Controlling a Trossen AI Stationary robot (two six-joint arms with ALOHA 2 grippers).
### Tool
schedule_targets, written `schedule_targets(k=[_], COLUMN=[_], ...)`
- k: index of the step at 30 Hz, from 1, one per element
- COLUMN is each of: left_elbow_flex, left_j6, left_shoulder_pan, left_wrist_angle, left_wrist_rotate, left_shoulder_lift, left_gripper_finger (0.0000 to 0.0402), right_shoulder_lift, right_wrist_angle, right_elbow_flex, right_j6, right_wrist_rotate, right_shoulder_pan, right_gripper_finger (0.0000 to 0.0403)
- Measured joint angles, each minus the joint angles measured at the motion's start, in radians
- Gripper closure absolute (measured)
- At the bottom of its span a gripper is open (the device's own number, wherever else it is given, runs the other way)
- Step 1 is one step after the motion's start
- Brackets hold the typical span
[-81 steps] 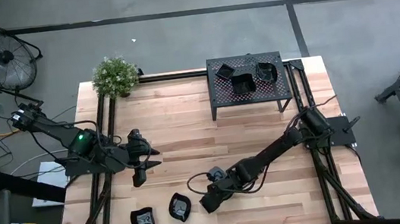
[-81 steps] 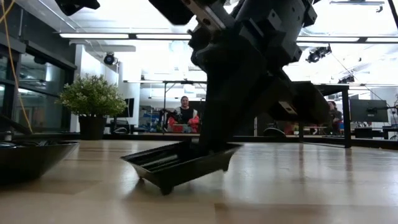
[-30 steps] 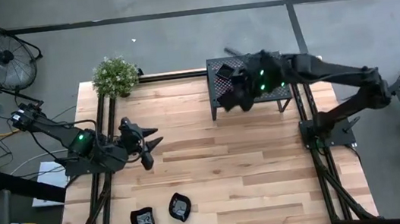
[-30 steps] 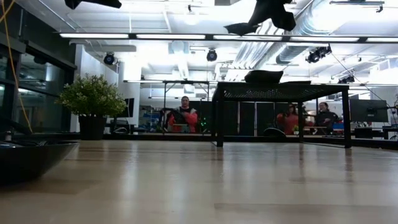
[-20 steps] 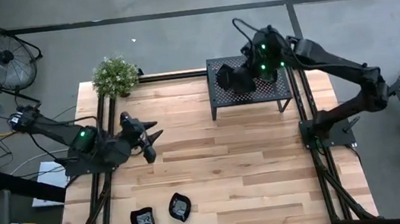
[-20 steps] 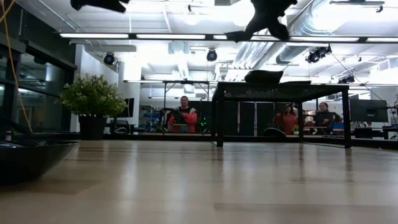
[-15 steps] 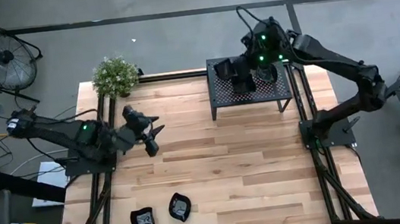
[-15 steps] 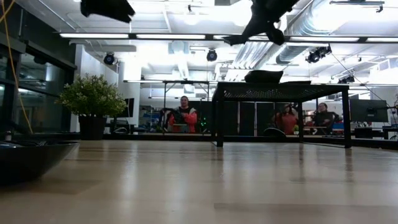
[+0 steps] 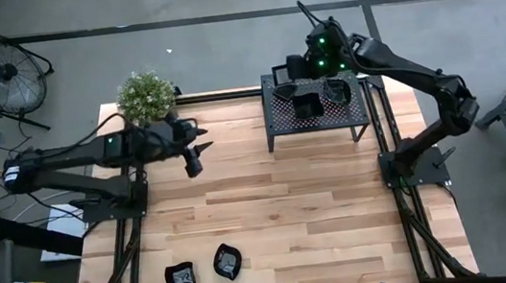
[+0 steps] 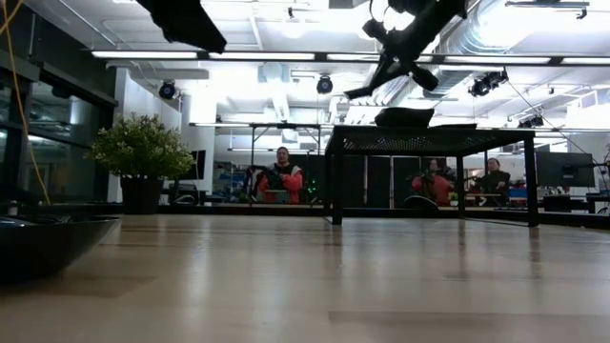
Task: Pick & Place Mini shaped plates
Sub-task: Stack the black square plate on top of the black square plates on the shelf
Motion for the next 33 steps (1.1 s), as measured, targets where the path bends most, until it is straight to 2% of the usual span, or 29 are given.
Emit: schedule_targets(k=[4,8,18,25,33], left_elbow_flex=[0.000,0.000,0.000,0.000,0.000], left_j6=[0.049,0.086,0.044,0.039,0.039], left_shoulder_pan=[0.084,0.153,0.255,0.263,0.260], left_wrist_angle=[0.035,0.042,0.045,0.043,0.043], left_wrist_rotate=[0.112,0.175,0.204,0.202,0.209], left_shoulder_lift=[0.001,0.005,0.004,0.004,0.004], left_gripper_finger=[0.0240,0.0240,0.0240,0.0240,0.0240], right_shoulder_lift=[0.026,0.037,0.037,0.037,0.037], right_wrist_angle=[-0.002,-0.001,-0.023,-0.156,-0.162], right_elbow_flex=[0.000,0.000,0.000,0.000,0.000], right_j6=[0.095,0.188,0.364,0.541,0.686], right_wrist_rotate=[0.030,0.115,0.158,0.222,0.308], right_shoulder_pan=[-0.011,0.009,0.060,0.109,0.148], right_gripper_finger=[0.0403,0.0403,0.0403,0.0403,0.0403])
